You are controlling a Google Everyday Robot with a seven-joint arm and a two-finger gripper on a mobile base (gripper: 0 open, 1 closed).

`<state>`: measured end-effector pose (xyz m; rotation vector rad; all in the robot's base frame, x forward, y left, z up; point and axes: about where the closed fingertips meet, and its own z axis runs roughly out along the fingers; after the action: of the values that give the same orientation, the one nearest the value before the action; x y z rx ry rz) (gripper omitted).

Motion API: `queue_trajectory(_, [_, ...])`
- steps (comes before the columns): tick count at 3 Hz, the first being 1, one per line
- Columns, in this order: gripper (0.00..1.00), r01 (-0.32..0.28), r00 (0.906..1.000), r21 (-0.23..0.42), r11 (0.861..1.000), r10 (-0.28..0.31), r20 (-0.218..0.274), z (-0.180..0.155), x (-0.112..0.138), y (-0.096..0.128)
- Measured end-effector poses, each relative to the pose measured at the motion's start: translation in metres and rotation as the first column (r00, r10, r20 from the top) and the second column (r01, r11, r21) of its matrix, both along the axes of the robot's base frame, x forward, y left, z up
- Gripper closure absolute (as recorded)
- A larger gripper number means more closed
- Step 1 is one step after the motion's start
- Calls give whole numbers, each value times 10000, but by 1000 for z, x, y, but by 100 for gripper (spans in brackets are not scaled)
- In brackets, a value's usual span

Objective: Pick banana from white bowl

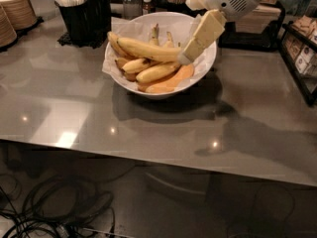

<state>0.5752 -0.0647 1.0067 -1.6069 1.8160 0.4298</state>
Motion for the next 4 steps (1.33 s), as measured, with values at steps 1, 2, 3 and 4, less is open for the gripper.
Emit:
queue_trajectory(1, [0, -188, 9998, 91, 9998, 188, 16, -1, 8, 12])
queue_trajectory(2, [0, 78, 9999, 171, 9998, -77, -101, -9, 13, 11])
queue_trajectory(3, [0, -130, 9995, 201, 9997, 135, -277, -24, 34, 28])
queue_trajectory(4, [0, -455, 9983, 253, 9986, 463, -350, -38, 60, 55])
